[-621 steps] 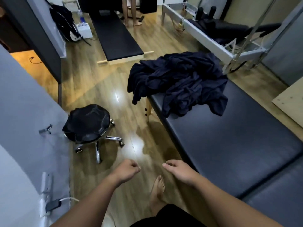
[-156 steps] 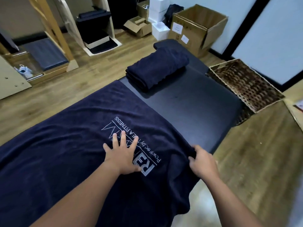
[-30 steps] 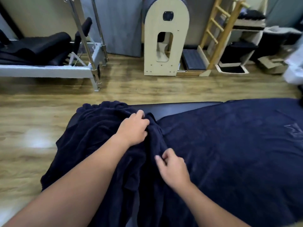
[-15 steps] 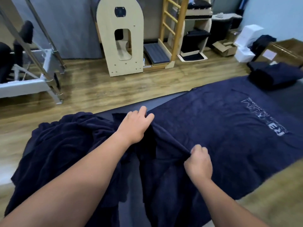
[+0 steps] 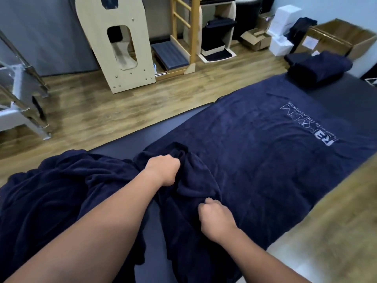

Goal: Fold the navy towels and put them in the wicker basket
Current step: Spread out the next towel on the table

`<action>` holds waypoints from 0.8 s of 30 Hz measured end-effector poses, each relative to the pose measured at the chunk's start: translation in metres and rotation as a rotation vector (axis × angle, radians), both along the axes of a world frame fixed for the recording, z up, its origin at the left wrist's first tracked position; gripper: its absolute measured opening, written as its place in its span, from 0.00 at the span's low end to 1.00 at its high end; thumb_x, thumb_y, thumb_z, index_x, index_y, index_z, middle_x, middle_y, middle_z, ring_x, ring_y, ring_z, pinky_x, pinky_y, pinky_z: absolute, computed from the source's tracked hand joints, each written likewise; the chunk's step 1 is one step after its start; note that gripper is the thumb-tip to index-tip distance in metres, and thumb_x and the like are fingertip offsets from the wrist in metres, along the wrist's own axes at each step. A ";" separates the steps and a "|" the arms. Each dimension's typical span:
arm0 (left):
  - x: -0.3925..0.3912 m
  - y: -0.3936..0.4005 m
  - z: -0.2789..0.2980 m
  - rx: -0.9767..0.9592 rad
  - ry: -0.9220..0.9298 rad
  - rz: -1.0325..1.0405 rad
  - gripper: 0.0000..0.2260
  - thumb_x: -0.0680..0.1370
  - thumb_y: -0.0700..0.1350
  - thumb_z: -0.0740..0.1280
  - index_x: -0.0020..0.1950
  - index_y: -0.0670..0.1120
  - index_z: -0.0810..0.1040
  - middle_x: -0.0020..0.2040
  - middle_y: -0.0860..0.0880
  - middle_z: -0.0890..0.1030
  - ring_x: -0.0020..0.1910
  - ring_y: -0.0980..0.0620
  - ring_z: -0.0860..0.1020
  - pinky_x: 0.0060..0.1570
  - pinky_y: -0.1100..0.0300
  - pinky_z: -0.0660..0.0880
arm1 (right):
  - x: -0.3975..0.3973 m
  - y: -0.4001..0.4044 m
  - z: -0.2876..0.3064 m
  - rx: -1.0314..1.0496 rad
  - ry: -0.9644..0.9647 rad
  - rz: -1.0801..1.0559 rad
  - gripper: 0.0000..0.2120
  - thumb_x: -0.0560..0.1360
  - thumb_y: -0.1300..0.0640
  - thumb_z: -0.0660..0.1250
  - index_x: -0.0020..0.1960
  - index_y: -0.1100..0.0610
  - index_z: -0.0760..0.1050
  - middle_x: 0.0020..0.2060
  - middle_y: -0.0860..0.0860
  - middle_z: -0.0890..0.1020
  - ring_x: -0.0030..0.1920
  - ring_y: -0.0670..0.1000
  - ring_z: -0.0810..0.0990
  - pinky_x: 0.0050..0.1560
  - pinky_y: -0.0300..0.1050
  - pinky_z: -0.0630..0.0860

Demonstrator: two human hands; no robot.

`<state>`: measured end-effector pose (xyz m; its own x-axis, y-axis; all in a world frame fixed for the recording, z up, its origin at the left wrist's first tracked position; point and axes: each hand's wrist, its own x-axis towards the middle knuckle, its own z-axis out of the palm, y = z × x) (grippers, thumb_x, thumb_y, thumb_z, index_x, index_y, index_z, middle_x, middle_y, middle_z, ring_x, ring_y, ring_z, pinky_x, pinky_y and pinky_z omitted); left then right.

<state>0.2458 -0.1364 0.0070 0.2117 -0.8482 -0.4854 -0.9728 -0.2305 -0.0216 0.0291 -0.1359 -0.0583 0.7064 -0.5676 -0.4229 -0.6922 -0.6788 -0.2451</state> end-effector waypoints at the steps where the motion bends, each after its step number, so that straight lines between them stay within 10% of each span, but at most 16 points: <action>1: -0.002 0.002 -0.004 0.072 0.076 0.034 0.04 0.75 0.42 0.66 0.44 0.44 0.72 0.43 0.46 0.80 0.40 0.45 0.80 0.40 0.51 0.78 | -0.009 -0.007 -0.001 0.016 -0.014 -0.042 0.04 0.78 0.60 0.62 0.50 0.55 0.75 0.52 0.52 0.74 0.51 0.56 0.76 0.52 0.52 0.78; 4: -0.019 0.009 -0.018 0.282 0.277 0.150 0.13 0.76 0.52 0.71 0.44 0.42 0.76 0.39 0.45 0.82 0.30 0.48 0.78 0.35 0.57 0.78 | -0.034 -0.022 -0.005 0.000 0.011 -0.099 0.04 0.79 0.57 0.61 0.46 0.53 0.73 0.47 0.49 0.73 0.48 0.54 0.78 0.49 0.51 0.78; 13: -0.042 0.048 -0.044 0.125 0.540 0.492 0.17 0.71 0.47 0.77 0.53 0.44 0.73 0.56 0.46 0.80 0.51 0.47 0.80 0.51 0.54 0.80 | -0.028 0.007 0.006 -0.095 -0.300 -0.119 0.09 0.79 0.51 0.60 0.42 0.52 0.66 0.41 0.49 0.76 0.44 0.53 0.78 0.41 0.45 0.73; 19: -0.066 0.065 -0.027 0.172 0.884 0.623 0.09 0.73 0.38 0.69 0.35 0.45 0.72 0.32 0.46 0.72 0.33 0.47 0.73 0.31 0.55 0.76 | -0.025 0.066 0.011 -0.270 -0.483 -0.006 0.14 0.73 0.43 0.64 0.37 0.53 0.72 0.30 0.47 0.77 0.29 0.51 0.77 0.27 0.42 0.67; 24: -0.090 0.082 -0.031 0.085 1.009 0.748 0.13 0.73 0.42 0.69 0.29 0.49 0.73 0.29 0.52 0.72 0.30 0.52 0.67 0.33 0.57 0.64 | -0.026 0.075 0.022 -0.067 -0.230 -0.280 0.29 0.74 0.29 0.59 0.56 0.54 0.72 0.48 0.50 0.82 0.49 0.56 0.83 0.40 0.49 0.71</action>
<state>0.1562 -0.0545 -0.0243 0.1297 -0.6395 -0.7578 -0.1973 -0.7656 0.6124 0.0035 -0.0614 -0.0366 0.5921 -0.7735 -0.2262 -0.7854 -0.4909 -0.3771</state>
